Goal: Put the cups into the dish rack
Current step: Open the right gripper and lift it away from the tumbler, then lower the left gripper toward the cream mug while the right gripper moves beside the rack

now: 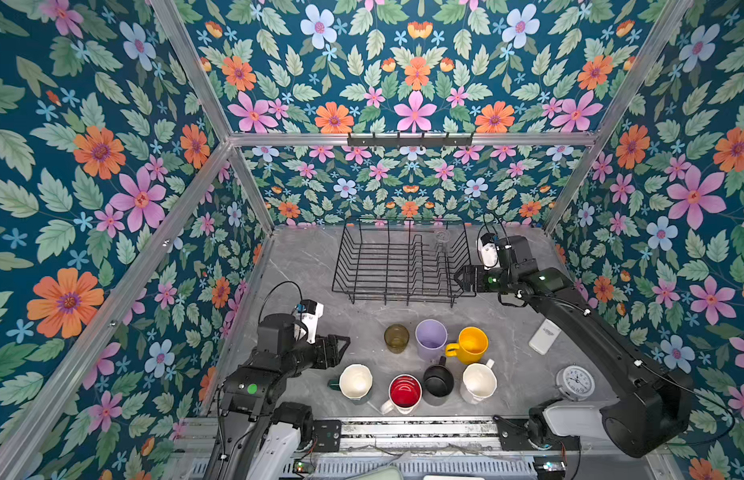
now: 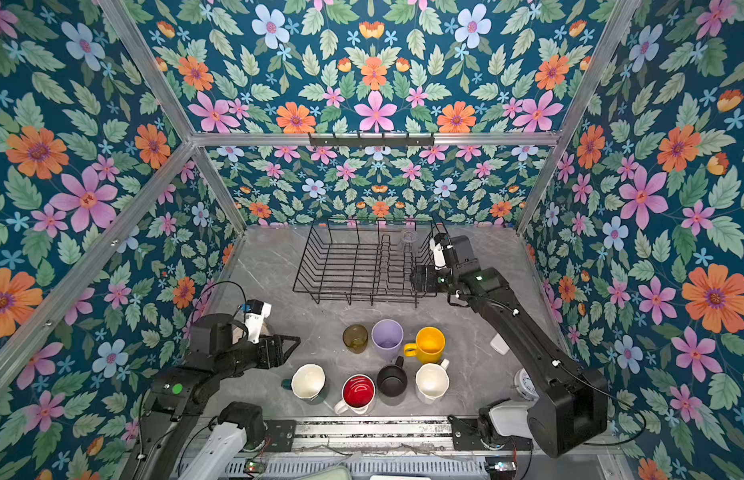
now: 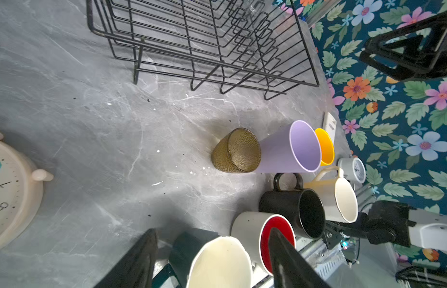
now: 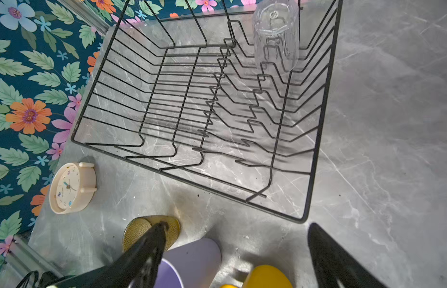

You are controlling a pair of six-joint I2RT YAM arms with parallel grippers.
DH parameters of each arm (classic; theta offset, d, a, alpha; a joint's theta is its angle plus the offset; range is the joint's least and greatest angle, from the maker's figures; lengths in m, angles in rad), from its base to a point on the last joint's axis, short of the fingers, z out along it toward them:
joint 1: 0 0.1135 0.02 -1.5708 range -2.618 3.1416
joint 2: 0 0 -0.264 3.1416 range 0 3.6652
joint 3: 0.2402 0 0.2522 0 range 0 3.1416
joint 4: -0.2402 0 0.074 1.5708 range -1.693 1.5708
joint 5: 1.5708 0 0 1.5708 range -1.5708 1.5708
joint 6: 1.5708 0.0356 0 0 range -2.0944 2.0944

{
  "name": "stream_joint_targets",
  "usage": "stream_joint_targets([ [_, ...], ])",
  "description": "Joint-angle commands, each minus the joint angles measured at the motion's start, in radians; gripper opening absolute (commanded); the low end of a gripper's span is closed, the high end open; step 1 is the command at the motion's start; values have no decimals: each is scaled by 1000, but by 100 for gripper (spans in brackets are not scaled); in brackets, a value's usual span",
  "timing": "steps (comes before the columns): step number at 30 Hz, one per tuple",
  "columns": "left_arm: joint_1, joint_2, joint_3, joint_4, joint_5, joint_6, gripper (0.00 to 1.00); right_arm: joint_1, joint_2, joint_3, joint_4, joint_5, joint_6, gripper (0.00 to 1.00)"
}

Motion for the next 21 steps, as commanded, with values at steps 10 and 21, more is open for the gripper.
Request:
stream_joint_targets([
  [10, 0, 1, 4, -42, 43, 55, 71, 1, -101, -98, -20, 11, 23, 89],
  [21, -7, 66, 7, 71, 71, 65, 71, 1, -143, -146, -10, -1, 55, 89],
])
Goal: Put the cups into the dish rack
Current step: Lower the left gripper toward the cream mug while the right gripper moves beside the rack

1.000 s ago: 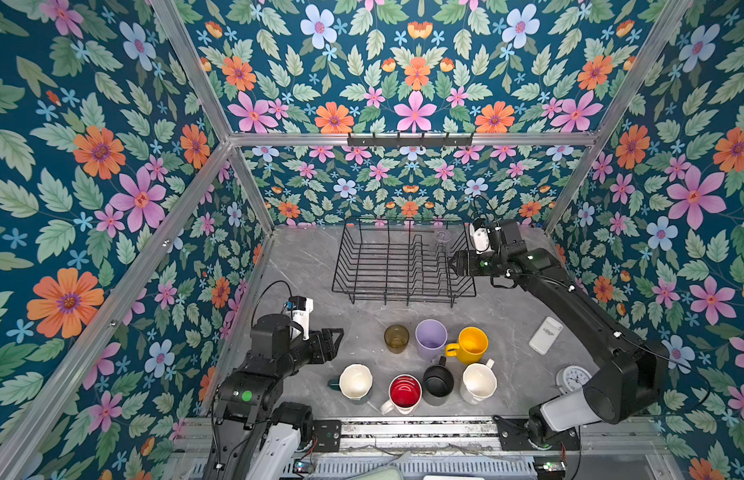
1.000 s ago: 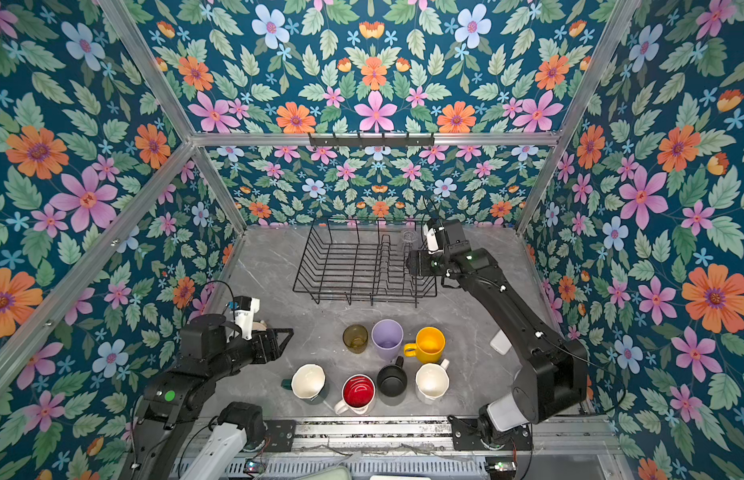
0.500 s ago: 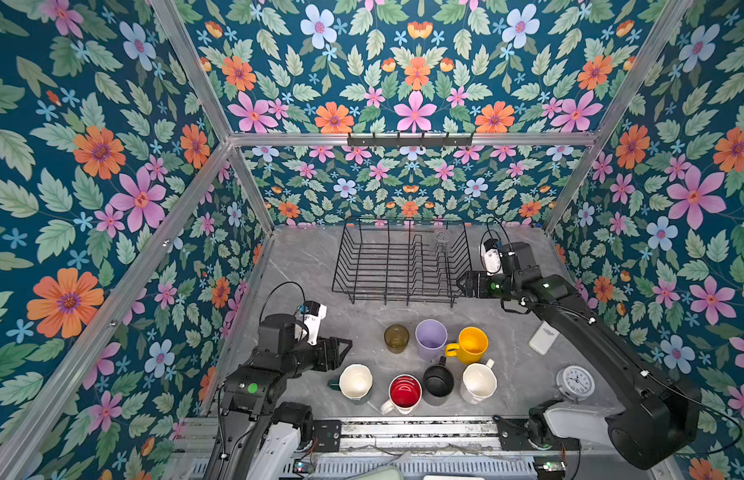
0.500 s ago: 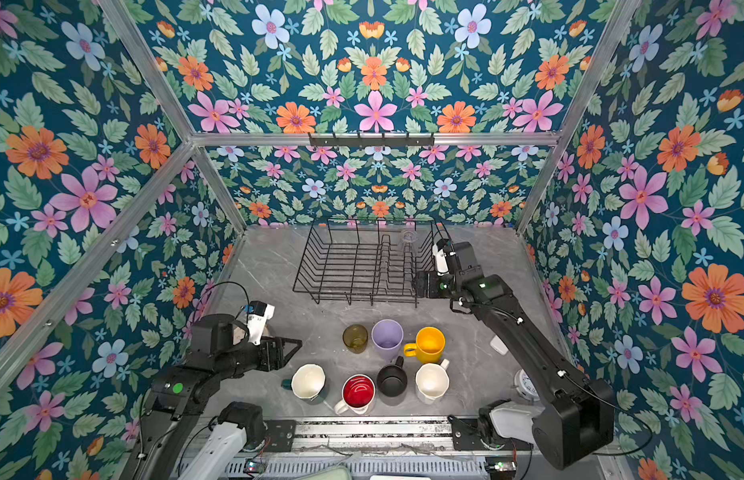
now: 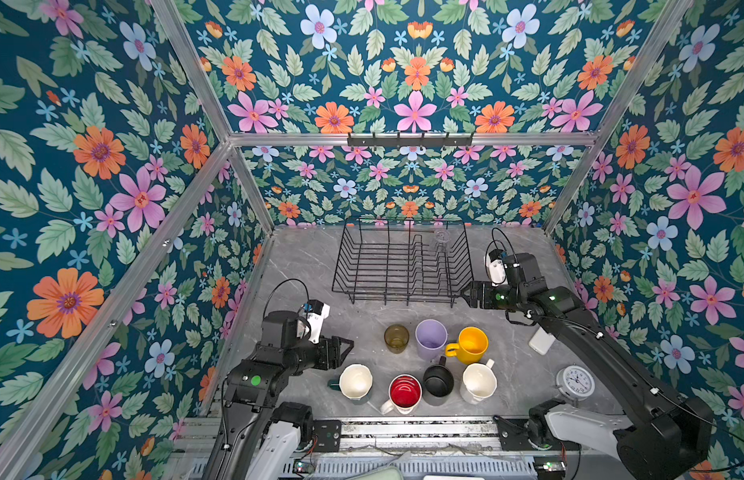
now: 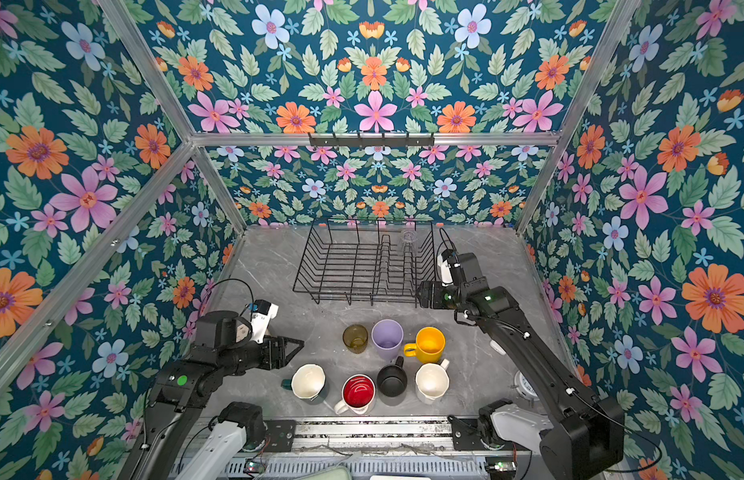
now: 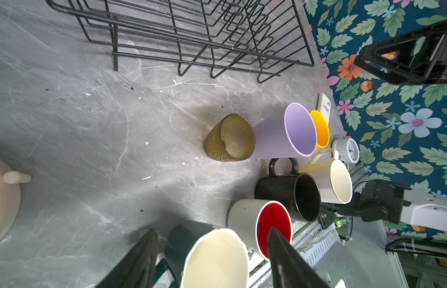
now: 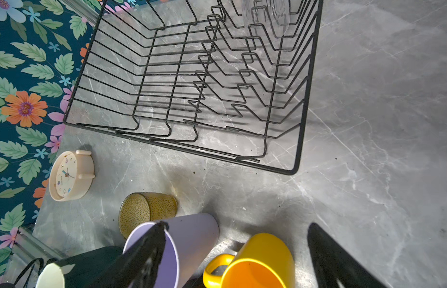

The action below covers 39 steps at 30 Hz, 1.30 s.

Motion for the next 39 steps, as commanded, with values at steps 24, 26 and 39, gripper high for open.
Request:
stream_joint_targets([
  [24, -385, 107, 40, -63, -329, -122, 67, 1, -53, -19, -3, -16, 20, 89],
  [26, -394, 104, 41, -95, -337, -124, 66, 0, -53, -19, -7, -17, 20, 89],
  [39, -549, 183, 69, -166, -429, -167, 61, 1, -99, -34, -31, -8, 23, 89],
])
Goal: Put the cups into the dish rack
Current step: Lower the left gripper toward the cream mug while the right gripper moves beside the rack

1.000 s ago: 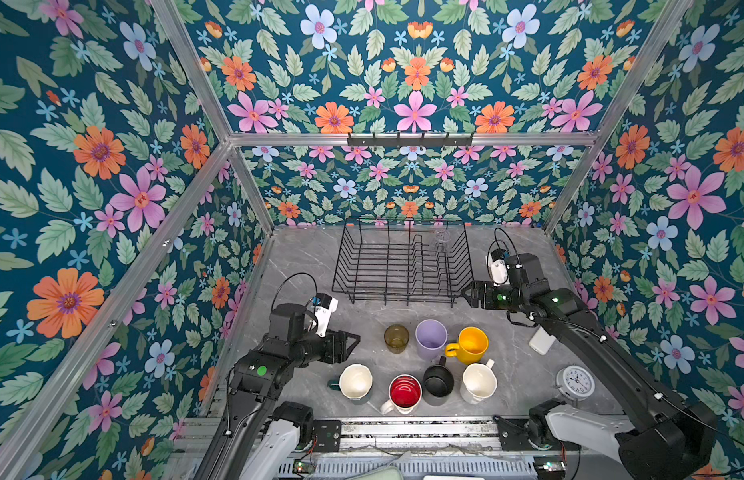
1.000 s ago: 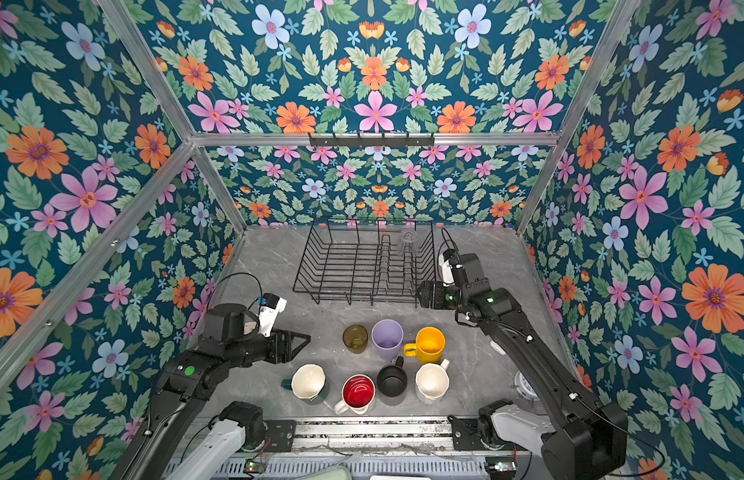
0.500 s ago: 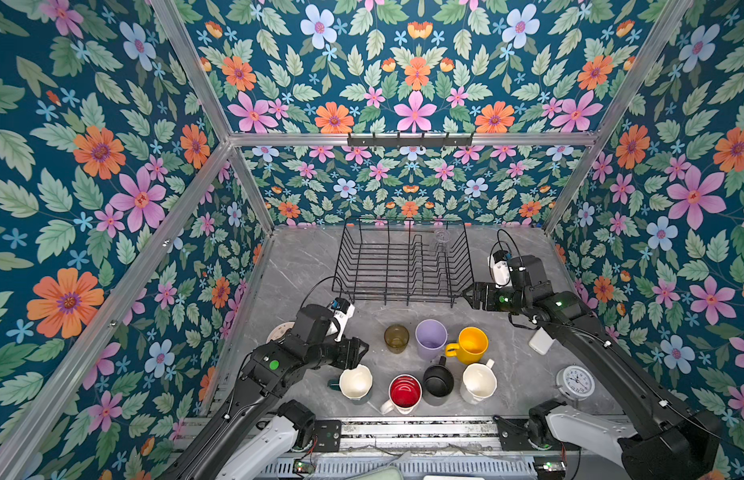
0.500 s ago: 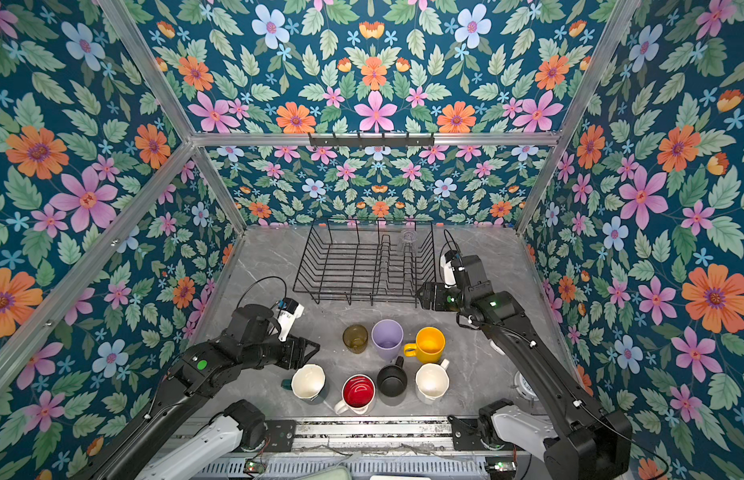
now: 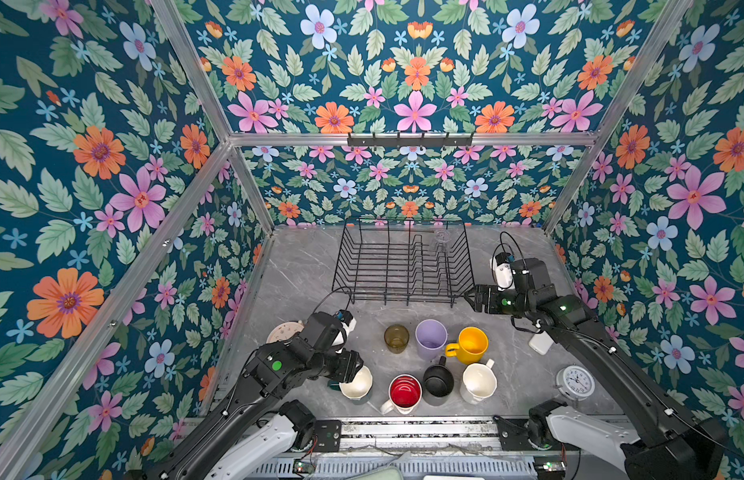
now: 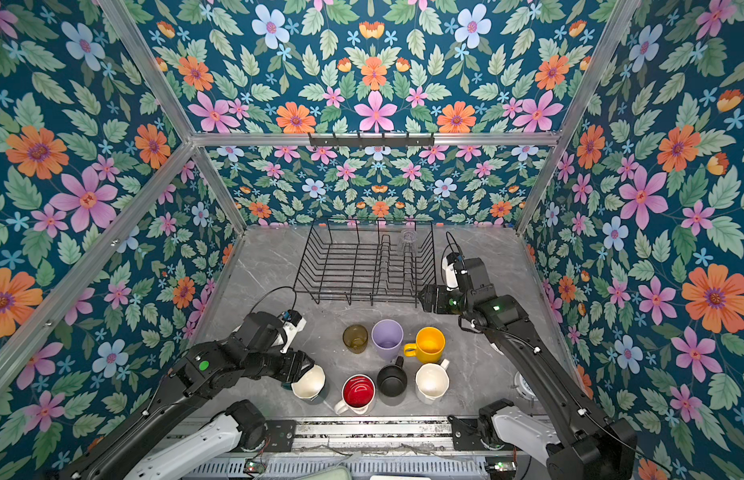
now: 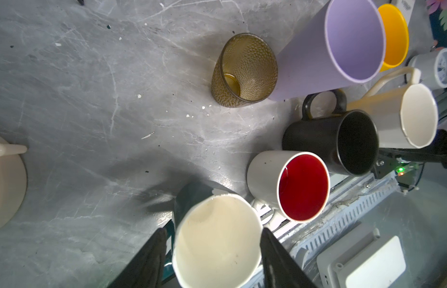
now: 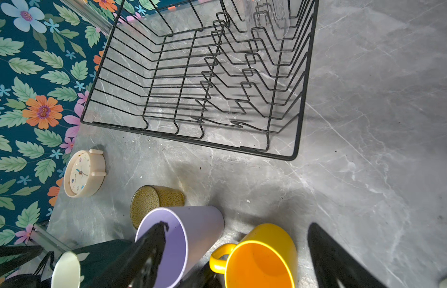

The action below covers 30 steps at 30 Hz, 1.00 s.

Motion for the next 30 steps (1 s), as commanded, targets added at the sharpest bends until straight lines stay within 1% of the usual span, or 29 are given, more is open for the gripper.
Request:
stream_joint_targets([
  [1, -56, 29, 8, -37, -70, -36, 60, 1, -10, -3, -11, 4, 2, 89],
  [5, -139, 74, 11, -57, -148, -79, 60, 1, -23, -11, -11, 6, 5, 89],
  [9, -173, 102, 0, -92, -198, -120, 59, 1, -30, -22, -7, 2, 8, 89],
  [15, -178, 113, -21, -102, -240, -147, 58, 1, -34, -35, 2, -8, 14, 89],
  [22, -178, 152, -35, -78, -241, -150, 55, 0, -47, -48, 4, -5, 17, 89],
  [30, -178, 186, -54, -52, -235, -175, 49, 1, -58, -66, 10, -7, 24, 89],
])
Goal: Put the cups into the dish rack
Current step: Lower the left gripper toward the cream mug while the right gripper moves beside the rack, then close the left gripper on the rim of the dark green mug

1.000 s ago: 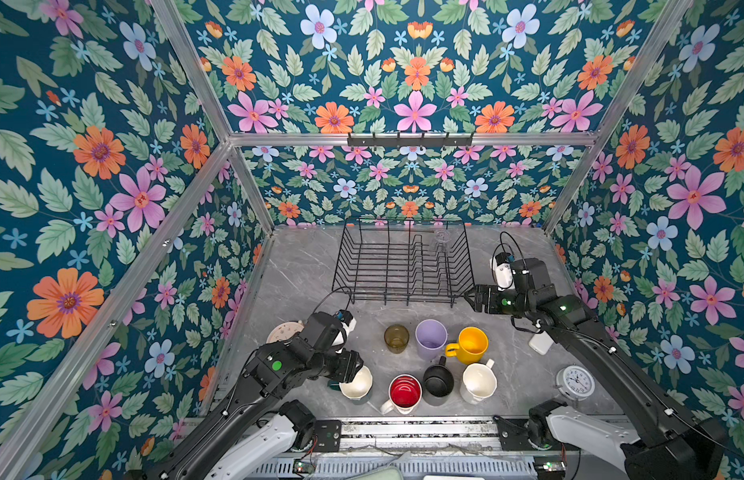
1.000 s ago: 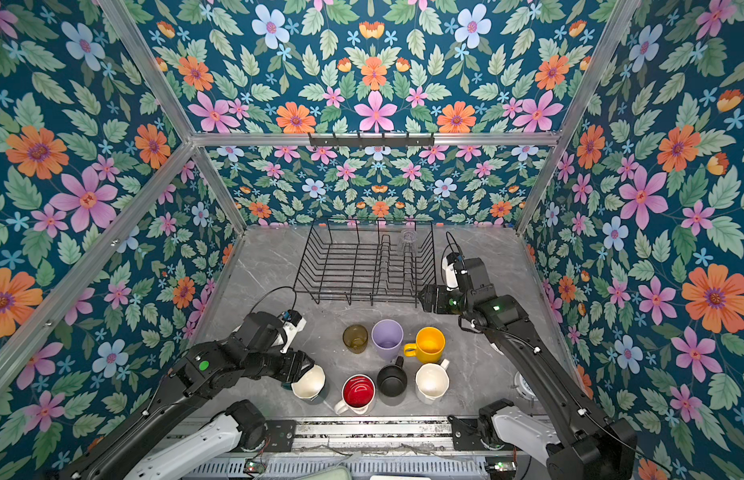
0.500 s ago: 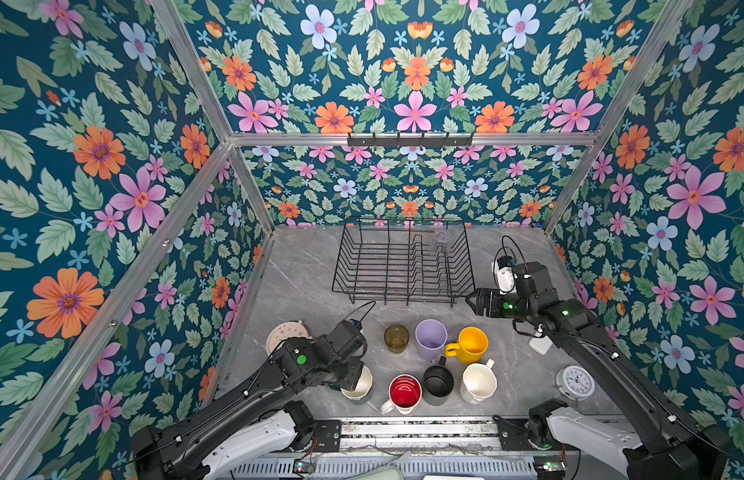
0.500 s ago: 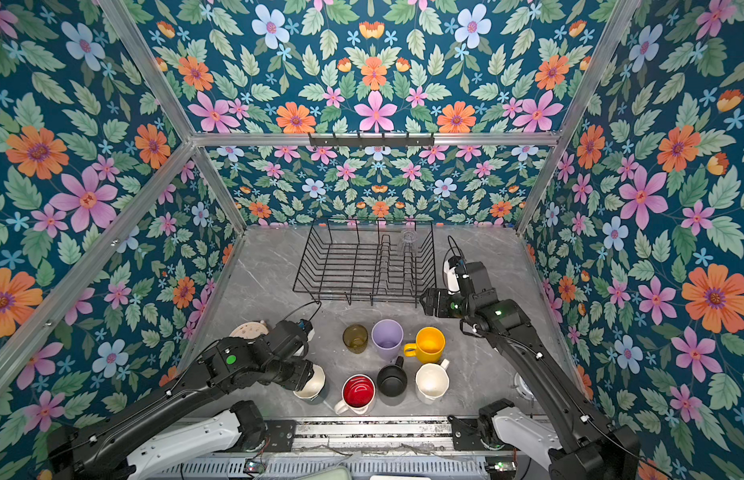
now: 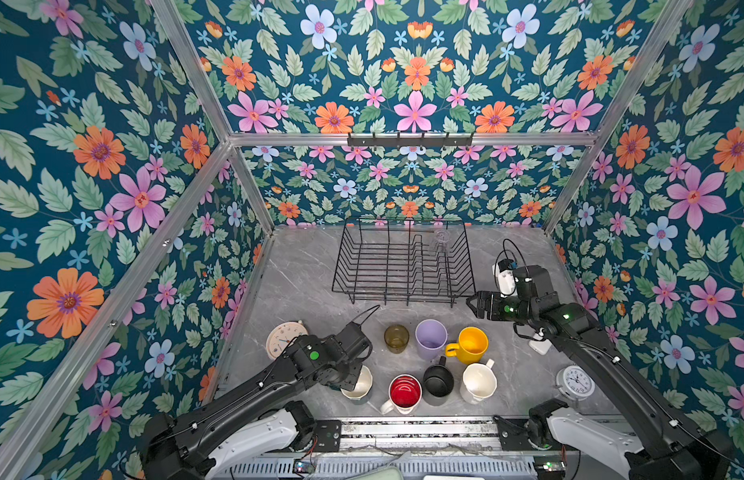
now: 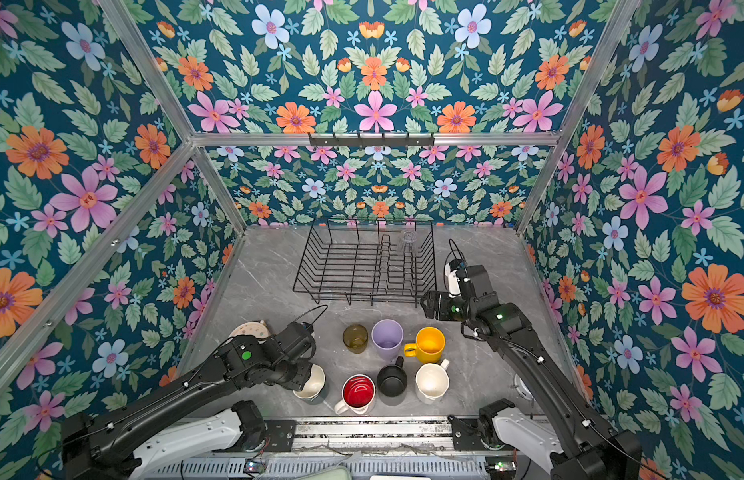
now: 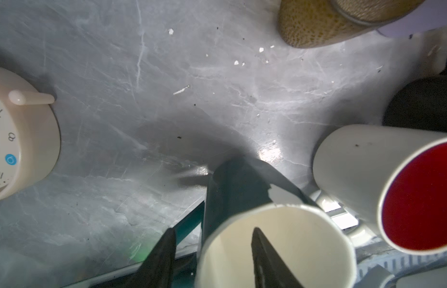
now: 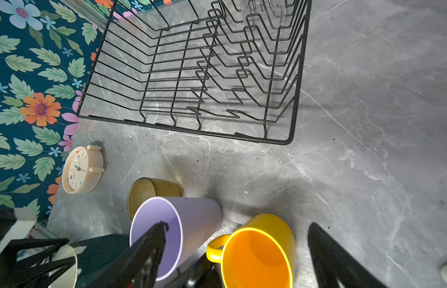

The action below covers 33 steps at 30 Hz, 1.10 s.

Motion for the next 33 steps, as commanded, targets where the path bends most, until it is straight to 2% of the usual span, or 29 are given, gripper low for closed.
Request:
stream_joint_targets([
  [1, -1, 11, 0, 13, -9, -19, 49, 0, -4, -4, 8, -7, 11, 89],
  [4, -1, 25, -3, 20, -4, -26, 46, 1, -4, -6, 11, -9, 11, 89],
  [14, -1, 56, -6, 46, -1, -36, 25, 1, -7, -15, 21, -13, 14, 89],
  [25, -1, 65, -1, 46, -3, -51, 10, 1, -13, -20, 28, -12, 15, 89],
  [29, 0, 60, 8, 44, -5, -56, 0, 1, -10, -22, 34, -17, 17, 89],
  [33, -1, 52, 18, 30, -7, -60, 0, 1, -8, -25, 41, -20, 20, 89],
])
